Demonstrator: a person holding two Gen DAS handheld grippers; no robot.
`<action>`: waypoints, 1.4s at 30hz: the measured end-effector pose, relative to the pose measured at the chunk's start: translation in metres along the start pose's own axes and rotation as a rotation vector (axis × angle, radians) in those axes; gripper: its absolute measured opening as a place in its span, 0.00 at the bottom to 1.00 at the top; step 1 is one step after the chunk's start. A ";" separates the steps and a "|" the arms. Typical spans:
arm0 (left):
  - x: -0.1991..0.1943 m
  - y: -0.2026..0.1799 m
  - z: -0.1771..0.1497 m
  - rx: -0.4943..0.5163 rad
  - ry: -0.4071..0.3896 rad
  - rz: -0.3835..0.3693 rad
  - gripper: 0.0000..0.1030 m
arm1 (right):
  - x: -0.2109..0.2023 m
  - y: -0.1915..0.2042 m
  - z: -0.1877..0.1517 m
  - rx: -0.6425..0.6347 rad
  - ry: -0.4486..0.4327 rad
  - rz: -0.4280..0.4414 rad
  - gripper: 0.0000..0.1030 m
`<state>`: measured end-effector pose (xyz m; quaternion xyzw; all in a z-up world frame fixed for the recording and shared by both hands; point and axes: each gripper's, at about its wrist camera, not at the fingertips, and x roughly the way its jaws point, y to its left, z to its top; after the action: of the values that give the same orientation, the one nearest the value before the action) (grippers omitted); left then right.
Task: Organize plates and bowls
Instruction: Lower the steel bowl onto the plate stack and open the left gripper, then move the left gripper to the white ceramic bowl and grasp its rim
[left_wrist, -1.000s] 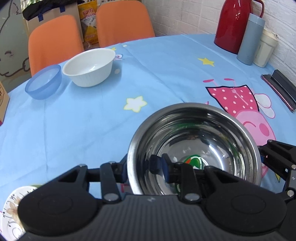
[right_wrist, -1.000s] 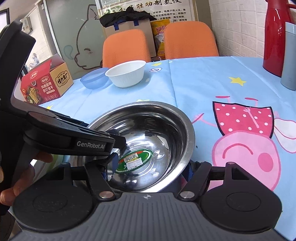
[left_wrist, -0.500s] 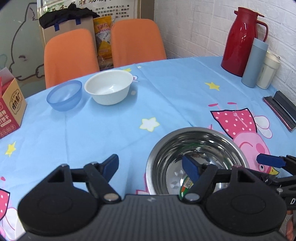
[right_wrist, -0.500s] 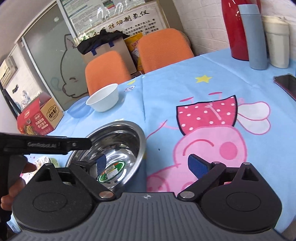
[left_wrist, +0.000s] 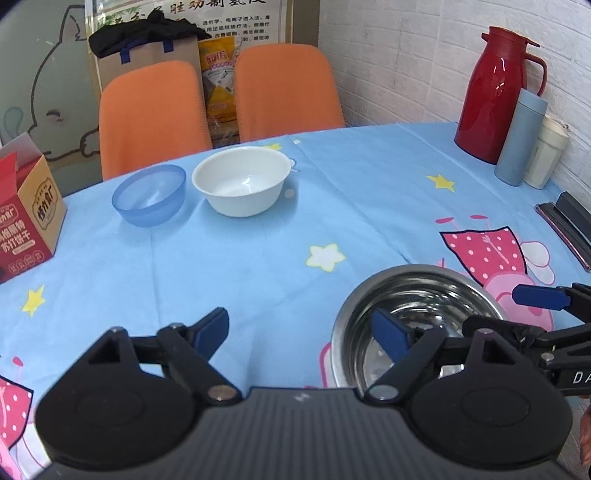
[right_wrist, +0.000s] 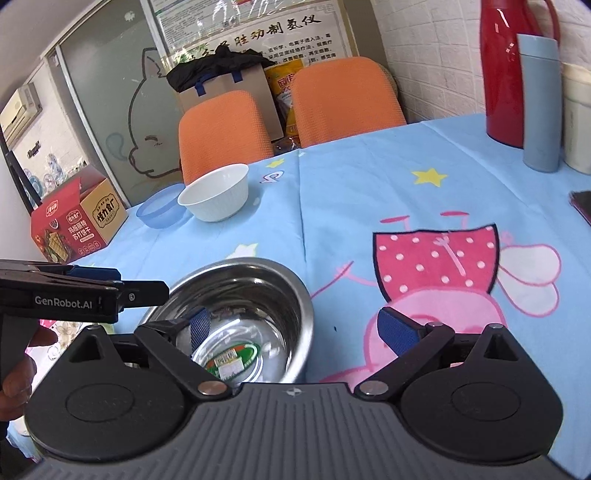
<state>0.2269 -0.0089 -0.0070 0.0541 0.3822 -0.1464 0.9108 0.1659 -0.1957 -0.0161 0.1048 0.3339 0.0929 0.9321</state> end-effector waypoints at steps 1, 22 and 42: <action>0.001 0.002 0.001 -0.002 -0.006 0.004 0.95 | 0.003 0.002 0.003 -0.010 0.003 0.000 1.00; 0.058 0.086 0.047 -0.287 0.053 -0.049 0.98 | 0.077 0.037 0.081 -0.288 0.042 -0.010 1.00; 0.125 0.140 0.086 -0.728 0.164 0.095 0.95 | 0.218 0.068 0.137 -0.381 0.167 0.053 1.00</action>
<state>0.4120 0.0783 -0.0379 -0.2439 0.4781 0.0463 0.8425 0.4130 -0.0960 -0.0266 -0.0727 0.3833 0.1872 0.9015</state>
